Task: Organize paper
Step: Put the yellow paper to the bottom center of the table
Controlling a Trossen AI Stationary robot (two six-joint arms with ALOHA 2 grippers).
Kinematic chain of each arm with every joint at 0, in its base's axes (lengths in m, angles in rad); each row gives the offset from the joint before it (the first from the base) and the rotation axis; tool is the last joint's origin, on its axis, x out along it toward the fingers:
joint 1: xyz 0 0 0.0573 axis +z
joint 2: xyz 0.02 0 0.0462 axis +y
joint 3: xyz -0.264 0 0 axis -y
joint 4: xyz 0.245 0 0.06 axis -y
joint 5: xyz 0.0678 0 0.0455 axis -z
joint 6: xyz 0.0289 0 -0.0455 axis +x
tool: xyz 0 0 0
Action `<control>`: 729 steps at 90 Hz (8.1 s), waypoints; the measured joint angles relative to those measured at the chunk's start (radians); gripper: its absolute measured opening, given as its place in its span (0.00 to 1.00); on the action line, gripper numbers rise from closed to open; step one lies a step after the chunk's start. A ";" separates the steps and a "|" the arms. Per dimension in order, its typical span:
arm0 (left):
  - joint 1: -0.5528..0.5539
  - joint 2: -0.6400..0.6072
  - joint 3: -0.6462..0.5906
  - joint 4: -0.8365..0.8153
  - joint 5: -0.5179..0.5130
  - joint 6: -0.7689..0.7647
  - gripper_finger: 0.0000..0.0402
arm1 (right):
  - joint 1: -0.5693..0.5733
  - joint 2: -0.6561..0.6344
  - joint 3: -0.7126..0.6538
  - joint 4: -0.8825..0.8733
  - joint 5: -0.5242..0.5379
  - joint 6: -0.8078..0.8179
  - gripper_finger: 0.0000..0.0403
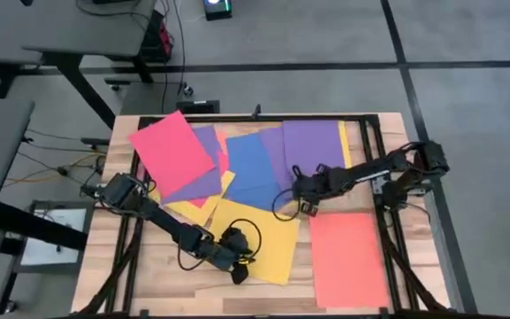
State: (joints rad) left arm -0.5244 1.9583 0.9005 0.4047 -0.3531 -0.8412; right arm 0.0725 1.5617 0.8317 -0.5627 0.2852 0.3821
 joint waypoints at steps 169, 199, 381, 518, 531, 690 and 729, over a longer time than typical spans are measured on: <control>-0.104 -0.096 0.002 -0.064 0.000 0.033 0.29 | 0.226 -0.001 0.052 0.230 -0.069 -0.195 0.34; -0.217 -0.173 0.002 -0.377 -0.005 -0.399 0.29 | 0.374 0.115 0.023 0.380 -0.071 -0.019 0.34; -0.077 -0.126 0.073 -0.695 -0.081 -0.044 0.29 | 0.675 0.261 0.123 0.460 -0.075 0.521 0.34; 0.022 -0.113 0.142 -0.573 -0.084 0.157 0.29 | 0.653 0.258 0.139 0.429 -0.010 0.445 0.34; 0.008 -0.114 0.150 -0.579 -0.073 0.155 0.29 | 0.652 0.261 0.145 0.394 -0.004 0.459 0.34; -0.015 -0.155 0.235 -0.654 -0.161 0.294 0.29 | 0.716 0.338 0.214 0.416 0.035 0.555 0.34; -0.116 -0.113 0.206 -0.647 -0.137 0.083 0.29 | 0.610 0.340 0.267 0.239 0.027 0.107 0.34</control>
State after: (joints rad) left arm -0.6403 1.8458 1.1061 -0.2423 -0.4905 -0.7581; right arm 0.6829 1.9018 1.0985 -0.3242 0.3120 0.4895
